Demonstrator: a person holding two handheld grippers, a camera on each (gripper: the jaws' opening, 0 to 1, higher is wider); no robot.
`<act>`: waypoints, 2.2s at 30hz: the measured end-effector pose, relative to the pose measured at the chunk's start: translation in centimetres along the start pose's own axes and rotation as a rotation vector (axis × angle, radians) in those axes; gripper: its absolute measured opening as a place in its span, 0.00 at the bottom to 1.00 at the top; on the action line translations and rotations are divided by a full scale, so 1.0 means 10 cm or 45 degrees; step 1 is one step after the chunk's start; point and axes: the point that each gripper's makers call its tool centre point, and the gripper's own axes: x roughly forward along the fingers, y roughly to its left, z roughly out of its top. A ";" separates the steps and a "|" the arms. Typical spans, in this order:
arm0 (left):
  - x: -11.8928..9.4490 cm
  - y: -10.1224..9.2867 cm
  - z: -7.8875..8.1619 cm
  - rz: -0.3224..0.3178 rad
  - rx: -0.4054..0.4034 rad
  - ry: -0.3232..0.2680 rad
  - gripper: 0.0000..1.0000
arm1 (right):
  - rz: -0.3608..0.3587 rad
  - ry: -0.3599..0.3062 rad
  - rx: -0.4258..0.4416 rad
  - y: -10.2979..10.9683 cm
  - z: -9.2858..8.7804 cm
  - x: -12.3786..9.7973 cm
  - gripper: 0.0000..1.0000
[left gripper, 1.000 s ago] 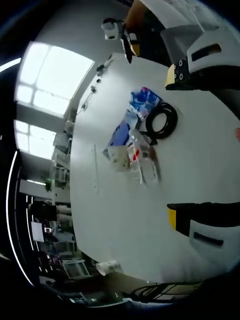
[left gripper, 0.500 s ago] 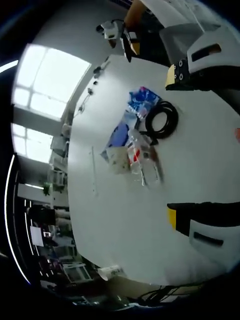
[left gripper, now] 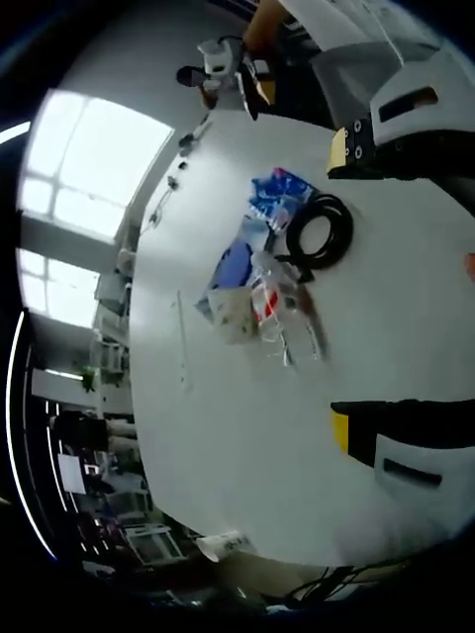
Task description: Arrange the tabletop items into an orderly group along one side of the table until the central work area is clear of visible clutter.
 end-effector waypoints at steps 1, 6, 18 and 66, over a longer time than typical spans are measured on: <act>0.01 0.00 0.00 -0.001 0.002 0.001 0.90 | -0.001 0.001 0.001 0.00 0.00 0.00 0.68; 0.04 0.01 0.00 -0.005 0.018 0.016 0.90 | -0.002 0.002 0.005 0.00 -0.02 -0.01 0.68; 0.12 0.02 0.02 -0.017 0.037 0.036 0.90 | -0.010 0.009 0.011 -0.01 -0.05 -0.02 0.68; 0.61 0.25 0.12 -0.041 0.102 0.115 0.86 | 0.008 0.066 0.007 0.03 -0.09 0.10 0.68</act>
